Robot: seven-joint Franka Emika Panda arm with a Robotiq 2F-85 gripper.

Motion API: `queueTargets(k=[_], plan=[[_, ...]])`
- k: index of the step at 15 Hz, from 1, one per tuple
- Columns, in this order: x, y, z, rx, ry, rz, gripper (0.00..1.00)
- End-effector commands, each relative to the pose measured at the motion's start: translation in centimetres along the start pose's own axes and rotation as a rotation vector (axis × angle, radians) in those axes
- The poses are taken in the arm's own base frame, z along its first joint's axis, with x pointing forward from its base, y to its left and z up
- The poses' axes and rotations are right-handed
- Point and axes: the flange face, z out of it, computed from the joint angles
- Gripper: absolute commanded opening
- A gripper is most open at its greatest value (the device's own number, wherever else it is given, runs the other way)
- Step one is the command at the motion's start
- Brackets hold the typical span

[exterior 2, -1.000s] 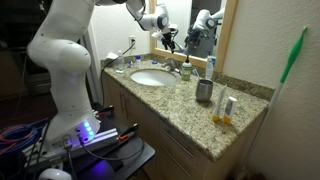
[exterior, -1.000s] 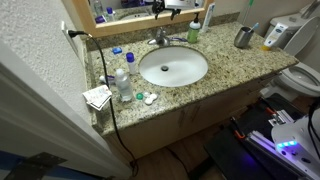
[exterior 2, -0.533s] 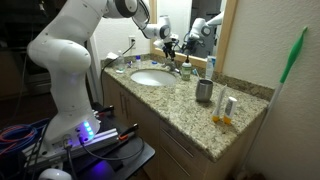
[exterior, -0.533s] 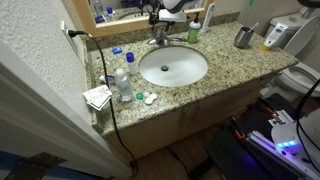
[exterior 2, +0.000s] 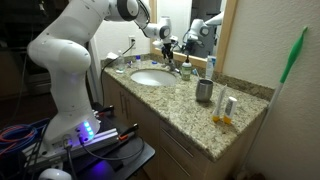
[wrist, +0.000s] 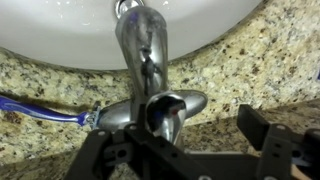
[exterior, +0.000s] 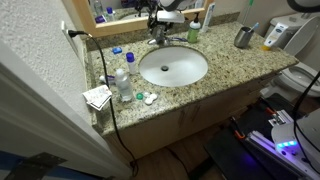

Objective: Open the tap faucet.

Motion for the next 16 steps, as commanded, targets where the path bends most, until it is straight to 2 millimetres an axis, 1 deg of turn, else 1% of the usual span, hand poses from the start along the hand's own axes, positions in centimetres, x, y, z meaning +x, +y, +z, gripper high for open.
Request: queueTargets(k=[1,3,5,6,9,10,11,12,16], plan=[[-0.1,0.4,0.7,-0.02,-0.025,0.008,0.6],[-0.1,0.8,0.9,-0.036,-0.03,0.011,0.45],[0.0,1.1,0.3,-0.041,-0.018,0.017,0.33],[0.0,1.3,0.2,-0.042,-0.017,0.019,0.24],[0.1,1.7,-0.1,-0.05,-0.009,0.024,0.05],[0.1,1.8,-0.2,-0.048,-0.008,0.024,0.0],[0.1,1.7,-0.5,-0.045,-0.001,0.022,0.04],[0.0,1.7,-1.0,-0.039,0.007,0.022,0.05],[-0.5,2.4,-3.5,0.029,0.045,0.001,0.05]])
